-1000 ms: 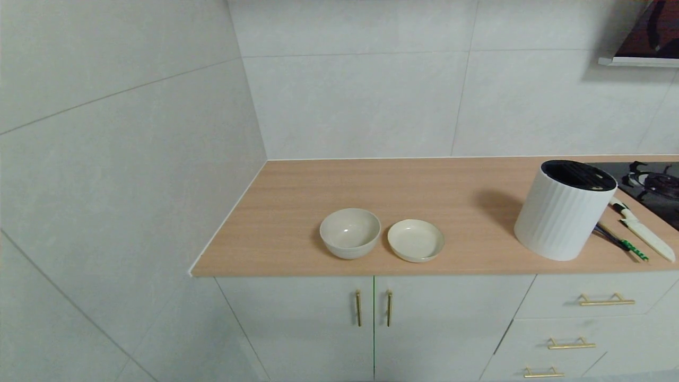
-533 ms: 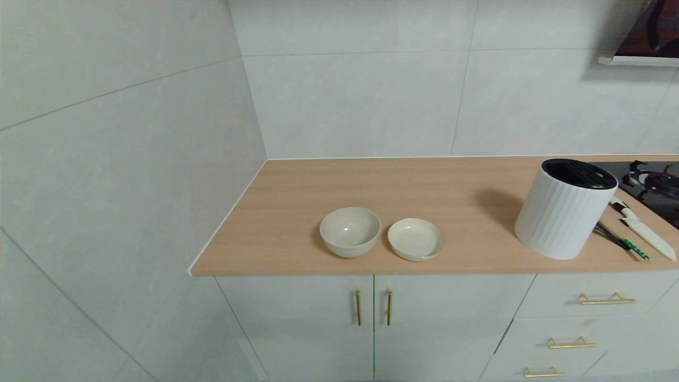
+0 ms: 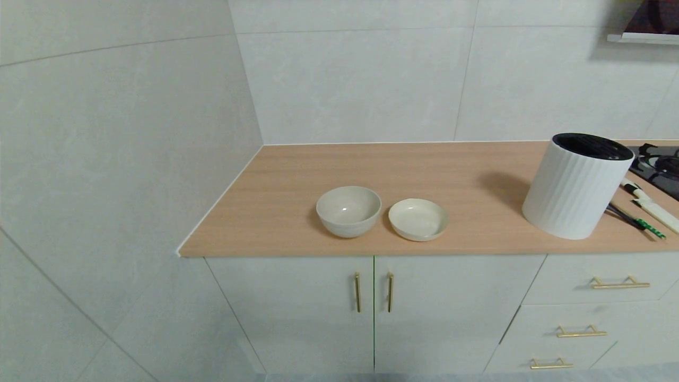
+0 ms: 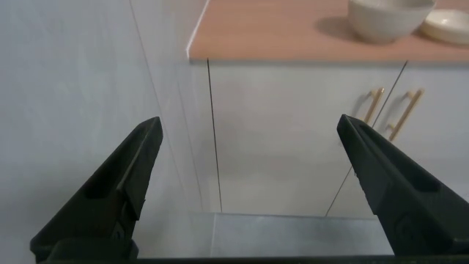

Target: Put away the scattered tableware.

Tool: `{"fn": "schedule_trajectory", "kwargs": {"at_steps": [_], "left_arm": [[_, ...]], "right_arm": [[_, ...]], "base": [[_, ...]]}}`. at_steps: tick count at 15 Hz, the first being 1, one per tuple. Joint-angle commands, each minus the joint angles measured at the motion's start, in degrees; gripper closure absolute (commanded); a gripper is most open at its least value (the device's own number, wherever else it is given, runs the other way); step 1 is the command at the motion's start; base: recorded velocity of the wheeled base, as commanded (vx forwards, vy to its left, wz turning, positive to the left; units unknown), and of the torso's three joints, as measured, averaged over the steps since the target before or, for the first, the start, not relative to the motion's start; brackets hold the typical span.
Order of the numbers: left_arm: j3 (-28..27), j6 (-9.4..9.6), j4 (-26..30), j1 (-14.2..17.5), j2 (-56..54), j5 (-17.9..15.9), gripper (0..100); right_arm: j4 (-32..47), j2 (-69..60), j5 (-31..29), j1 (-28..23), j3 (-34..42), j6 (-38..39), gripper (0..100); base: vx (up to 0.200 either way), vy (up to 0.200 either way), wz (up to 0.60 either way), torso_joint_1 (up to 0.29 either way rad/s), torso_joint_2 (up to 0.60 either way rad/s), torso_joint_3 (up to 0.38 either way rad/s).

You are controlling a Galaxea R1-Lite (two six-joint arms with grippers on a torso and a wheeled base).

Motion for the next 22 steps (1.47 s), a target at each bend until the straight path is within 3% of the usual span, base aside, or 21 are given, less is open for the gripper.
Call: {"fn": "schedule_trajectory", "kwargs": {"at_steps": [1,22], "left_arm": [[0.0,-0.02,0.0,0.01,0.0,0.02,0],[0.0,-0.02,0.0,0.01,0.0,0.02,0]], "right_arm": [[-0.01,0.07,0.01,0.01,0.0,0.01,0],[-0.01,0.07,0.01,0.01,0.0,0.01,0]], "base": [[0.0,0.0,0.0,-0.251,0.55,0.305],[0.0,0.0,0.0,-0.196,0.49,0.292]]}}
